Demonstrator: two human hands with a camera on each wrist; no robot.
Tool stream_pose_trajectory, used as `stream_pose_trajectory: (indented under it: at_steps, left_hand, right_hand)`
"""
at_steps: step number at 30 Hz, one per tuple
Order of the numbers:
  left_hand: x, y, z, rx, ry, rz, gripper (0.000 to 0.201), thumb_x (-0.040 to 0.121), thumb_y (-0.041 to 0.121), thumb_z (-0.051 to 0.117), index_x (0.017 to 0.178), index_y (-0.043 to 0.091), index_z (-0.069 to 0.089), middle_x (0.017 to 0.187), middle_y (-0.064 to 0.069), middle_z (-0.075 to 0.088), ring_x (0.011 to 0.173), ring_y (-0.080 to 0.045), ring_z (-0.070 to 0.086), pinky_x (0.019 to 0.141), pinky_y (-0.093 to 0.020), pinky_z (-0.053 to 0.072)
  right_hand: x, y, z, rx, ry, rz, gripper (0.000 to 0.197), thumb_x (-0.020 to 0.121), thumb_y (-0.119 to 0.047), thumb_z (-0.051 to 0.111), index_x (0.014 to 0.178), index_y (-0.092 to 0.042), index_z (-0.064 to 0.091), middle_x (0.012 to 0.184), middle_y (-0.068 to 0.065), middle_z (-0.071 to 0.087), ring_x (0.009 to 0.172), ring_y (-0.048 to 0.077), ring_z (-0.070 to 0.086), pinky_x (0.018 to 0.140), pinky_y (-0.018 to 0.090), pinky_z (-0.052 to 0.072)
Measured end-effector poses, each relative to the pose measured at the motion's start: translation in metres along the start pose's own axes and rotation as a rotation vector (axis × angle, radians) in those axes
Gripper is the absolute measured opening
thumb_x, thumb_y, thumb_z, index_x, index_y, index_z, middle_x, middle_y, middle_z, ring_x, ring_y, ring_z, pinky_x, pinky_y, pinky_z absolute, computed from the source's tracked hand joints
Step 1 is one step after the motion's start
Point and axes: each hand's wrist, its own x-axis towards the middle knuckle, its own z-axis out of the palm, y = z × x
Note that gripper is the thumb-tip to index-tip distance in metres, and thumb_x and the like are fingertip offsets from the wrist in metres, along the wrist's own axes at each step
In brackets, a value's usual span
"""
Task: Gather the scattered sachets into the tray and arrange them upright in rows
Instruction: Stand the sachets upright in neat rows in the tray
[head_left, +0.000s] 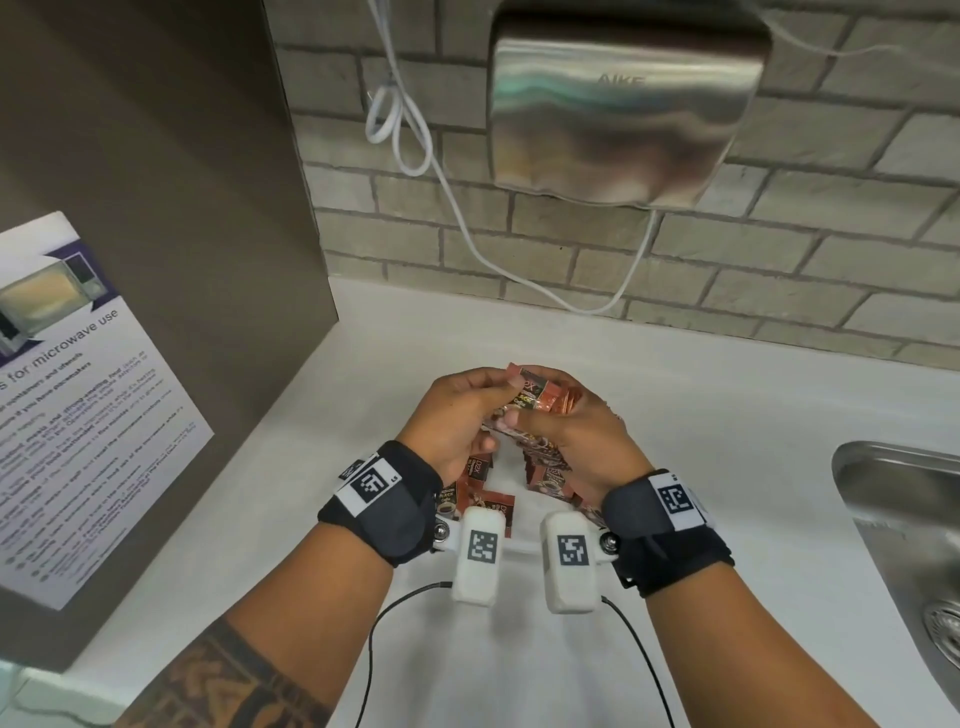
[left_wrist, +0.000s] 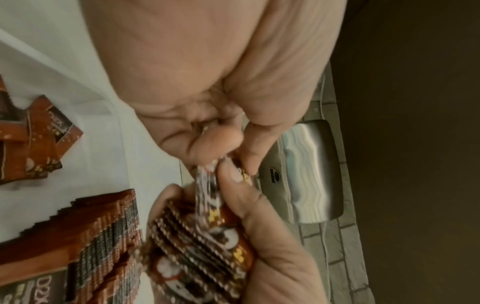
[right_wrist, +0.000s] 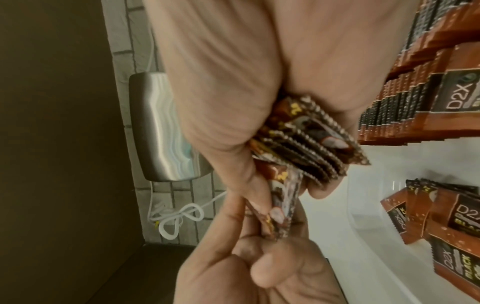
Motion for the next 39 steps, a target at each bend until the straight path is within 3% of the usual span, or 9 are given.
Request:
stream_pose_trajectory:
  at_steps: [4, 6, 9, 14, 19, 28, 33, 36, 39]
  left_hand:
    - [0.001, 0.006, -0.002, 0.447, 0.060, 0.201, 0.023, 0.097, 0.033, 0.066, 0.115, 0.019, 0.070, 0.115, 0.000, 0.068, 0.098, -0.016, 0.065, 0.079, -0.031, 0.055]
    - [-0.003, 0.009, -0.005, 0.743, 0.042, 0.382, 0.033, 0.098, 0.034, 0.062, 0.130, 0.028, 0.057, 0.133, 0.004, 0.054, 0.122, -0.013, 0.054, 0.100, -0.031, 0.047]
    - [-0.011, 0.017, -0.009, 0.931, -0.290, 0.562, 0.058, 0.098, 0.021, 0.062, 0.149, 0.037, 0.039, 0.155, 0.013, 0.028, 0.144, -0.004, 0.028, 0.113, -0.029, 0.037]
    - [-0.010, 0.021, -0.002, 1.069, -0.599, 0.479, 0.098, 0.077, 0.025, 0.087, 0.152, 0.048, 0.028, 0.156, 0.019, 0.028, 0.140, -0.004, 0.037, 0.114, -0.027, 0.039]
    - [-0.003, 0.007, 0.002, 1.207, -0.421, 0.662, 0.084, 0.069, 0.032, 0.089, 0.140, 0.046, 0.046, 0.134, 0.020, 0.052, 0.116, -0.005, 0.057, 0.097, -0.035, 0.051]
    - [-0.005, 0.001, 0.009, 1.150, -0.395, 0.577, 0.076, 0.065, 0.029, 0.091, 0.128, 0.041, 0.050, 0.117, 0.014, 0.064, 0.099, -0.010, 0.064, 0.085, -0.037, 0.055]
    - [0.001, 0.005, 0.002, 1.324, -0.322, 0.623, 0.068, 0.070, 0.024, 0.084, 0.128, 0.037, 0.053, 0.110, 0.008, 0.062, 0.094, -0.013, 0.059, 0.082, -0.037, 0.054]
    - [0.005, 0.005, -0.002, 1.346, -0.302, 0.592, 0.083, 0.069, 0.020, 0.082, 0.140, 0.040, 0.042, 0.111, 0.006, 0.061, 0.096, -0.015, 0.058, 0.082, -0.038, 0.055]
    - [0.004, 0.009, -0.002, 1.091, -0.304, 0.533, 0.115, 0.062, 0.024, 0.093, 0.152, 0.043, 0.025, 0.132, 0.007, 0.052, 0.110, -0.008, 0.056, 0.093, -0.027, 0.053]
  right_hand:
    - [-0.002, -0.001, -0.004, 0.010, 0.003, 0.041, 0.041, 0.083, 0.015, 0.063, 0.120, -0.001, 0.064, 0.081, 0.002, 0.076, 0.072, 0.011, 0.072, 0.061, 0.020, 0.056]
    - [-0.001, -0.001, -0.006, 0.046, -0.028, 0.072, 0.046, 0.080, 0.014, 0.062, 0.124, -0.002, 0.062, 0.083, 0.009, 0.076, 0.079, 0.020, 0.073, 0.073, 0.030, 0.059]
    - [-0.001, -0.001, -0.007, 0.122, -0.074, 0.128, 0.035, 0.081, 0.012, 0.063, 0.115, 0.002, 0.063, 0.089, 0.017, 0.071, 0.086, 0.029, 0.070, 0.084, 0.041, 0.057]
    - [-0.007, -0.005, -0.005, 0.469, -0.130, 0.252, 0.012, 0.082, -0.001, 0.063, 0.093, 0.004, 0.063, 0.075, 0.018, 0.063, 0.069, 0.024, 0.065, 0.064, 0.033, 0.058]
    - [-0.004, 0.001, -0.003, 0.417, -0.099, 0.232, 0.011, 0.086, 0.001, 0.057, 0.092, 0.000, 0.066, 0.092, 0.020, 0.068, 0.094, 0.029, 0.070, 0.084, 0.043, 0.049]
    - [-0.004, 0.008, -0.005, 0.294, -0.081, 0.254, 0.015, 0.083, 0.006, 0.057, 0.077, -0.004, 0.066, 0.081, 0.015, 0.057, 0.092, 0.029, 0.054, 0.068, 0.038, 0.042]
    - [-0.005, 0.010, -0.006, -0.022, -0.002, 0.147, 0.022, 0.085, -0.020, 0.071, 0.099, -0.005, 0.064, 0.092, 0.011, 0.071, 0.092, 0.021, 0.069, 0.073, 0.042, 0.053]
    - [-0.009, 0.007, -0.011, -0.341, 0.105, 0.003, 0.033, 0.083, -0.033, 0.079, 0.107, -0.013, 0.067, 0.097, 0.003, 0.076, 0.091, 0.017, 0.073, 0.084, 0.037, 0.058]
    - [-0.013, 0.004, -0.017, -0.142, 0.099, 0.035, 0.031, 0.084, -0.025, 0.080, 0.109, -0.010, 0.070, 0.100, 0.010, 0.076, 0.095, 0.027, 0.073, 0.087, 0.048, 0.058]
